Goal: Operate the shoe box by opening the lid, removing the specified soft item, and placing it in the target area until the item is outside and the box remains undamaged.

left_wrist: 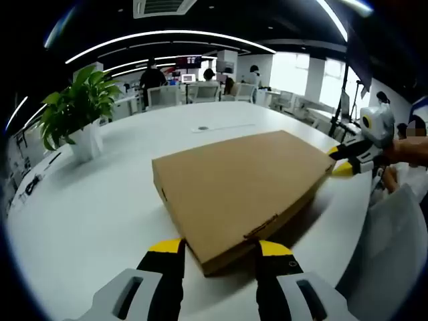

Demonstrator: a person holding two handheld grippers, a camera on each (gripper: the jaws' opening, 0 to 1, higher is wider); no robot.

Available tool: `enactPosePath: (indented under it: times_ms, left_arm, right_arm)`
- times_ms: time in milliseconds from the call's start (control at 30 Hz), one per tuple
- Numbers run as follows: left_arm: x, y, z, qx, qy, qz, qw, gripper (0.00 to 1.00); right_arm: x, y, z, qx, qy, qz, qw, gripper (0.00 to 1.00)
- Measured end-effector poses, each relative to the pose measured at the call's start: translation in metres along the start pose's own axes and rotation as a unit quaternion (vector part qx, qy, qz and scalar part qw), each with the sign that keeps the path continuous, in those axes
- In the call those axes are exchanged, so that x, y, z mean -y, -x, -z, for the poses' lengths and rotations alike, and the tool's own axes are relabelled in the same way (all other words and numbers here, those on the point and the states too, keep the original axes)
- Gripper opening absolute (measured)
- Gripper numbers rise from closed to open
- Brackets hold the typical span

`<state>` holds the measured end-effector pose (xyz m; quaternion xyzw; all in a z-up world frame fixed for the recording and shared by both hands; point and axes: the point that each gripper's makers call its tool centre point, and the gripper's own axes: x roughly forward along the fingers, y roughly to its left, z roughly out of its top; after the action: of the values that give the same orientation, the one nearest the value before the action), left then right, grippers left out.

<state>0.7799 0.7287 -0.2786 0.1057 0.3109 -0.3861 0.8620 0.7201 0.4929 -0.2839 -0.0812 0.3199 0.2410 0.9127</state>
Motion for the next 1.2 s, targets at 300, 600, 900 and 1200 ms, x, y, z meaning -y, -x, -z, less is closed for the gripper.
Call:
enactPosePath:
  times_ms: [300,600,900,1200]
  left_arm:
    - [-0.011,0.012,0.010,-0.003,0.002,-0.004,1.0000,0.44]
    - [-0.024,0.025,0.020,-0.012,0.002,-0.005,0.9999,0.44]
    - [-0.033,0.037,0.028,-0.020,0.006,-0.006,0.9998,0.44]
    - [-0.029,0.039,0.025,-0.019,0.000,0.006,0.9998,0.48]
  right_arm:
    - [-0.025,-0.004,-0.003,0.005,0.000,-0.009,0.9999,0.27]
    - [-0.043,-0.009,-0.008,0.009,-0.001,-0.018,0.9998,0.26]
    - [-0.055,-0.011,-0.013,0.014,0.001,-0.030,0.9995,0.26]
    - [-0.055,-0.006,-0.018,0.022,0.001,-0.034,0.9992,0.27]
